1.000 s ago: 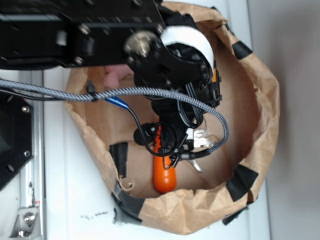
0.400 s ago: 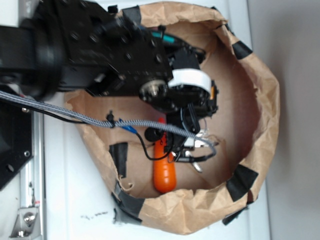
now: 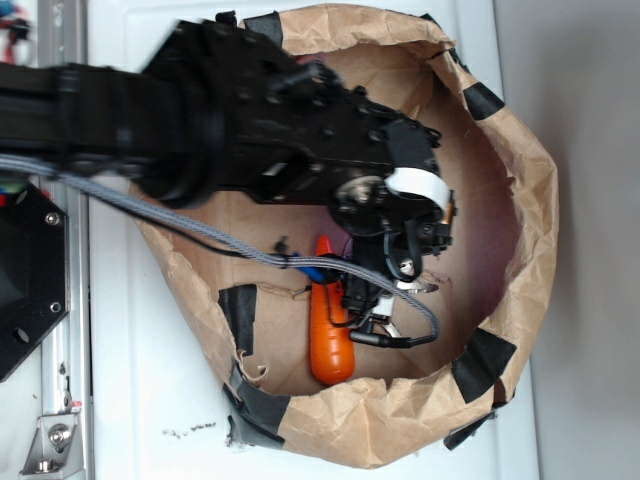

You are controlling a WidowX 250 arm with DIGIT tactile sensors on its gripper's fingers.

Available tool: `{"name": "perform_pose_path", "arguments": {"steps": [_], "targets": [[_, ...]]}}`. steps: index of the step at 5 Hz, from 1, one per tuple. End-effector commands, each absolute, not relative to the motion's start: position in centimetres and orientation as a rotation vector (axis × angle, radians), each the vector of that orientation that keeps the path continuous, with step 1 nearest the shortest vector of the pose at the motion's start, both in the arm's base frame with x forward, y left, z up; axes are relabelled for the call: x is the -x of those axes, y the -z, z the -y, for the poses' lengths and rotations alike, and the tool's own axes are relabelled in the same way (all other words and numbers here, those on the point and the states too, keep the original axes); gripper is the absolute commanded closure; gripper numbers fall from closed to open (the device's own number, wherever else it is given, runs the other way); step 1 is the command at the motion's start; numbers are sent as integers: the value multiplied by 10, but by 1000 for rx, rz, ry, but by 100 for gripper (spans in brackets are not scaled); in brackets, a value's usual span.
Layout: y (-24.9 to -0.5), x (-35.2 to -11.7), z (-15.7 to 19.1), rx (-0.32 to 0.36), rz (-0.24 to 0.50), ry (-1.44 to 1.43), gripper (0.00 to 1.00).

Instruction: Grab the silver keys.

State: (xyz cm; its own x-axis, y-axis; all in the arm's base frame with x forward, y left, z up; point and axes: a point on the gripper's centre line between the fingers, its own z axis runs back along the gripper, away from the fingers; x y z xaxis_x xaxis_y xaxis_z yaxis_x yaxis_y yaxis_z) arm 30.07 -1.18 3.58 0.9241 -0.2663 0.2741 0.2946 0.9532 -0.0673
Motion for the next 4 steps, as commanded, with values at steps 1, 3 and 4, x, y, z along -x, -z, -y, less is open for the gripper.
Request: {"name": "perform_pose_path", "arguments": {"steps": [1,3,4], "targets": [[-38,-305,30,98,295,345,0],[-33,-298,30,75,307,357,0],[-22,-299,32,33,314,363,0]]}}
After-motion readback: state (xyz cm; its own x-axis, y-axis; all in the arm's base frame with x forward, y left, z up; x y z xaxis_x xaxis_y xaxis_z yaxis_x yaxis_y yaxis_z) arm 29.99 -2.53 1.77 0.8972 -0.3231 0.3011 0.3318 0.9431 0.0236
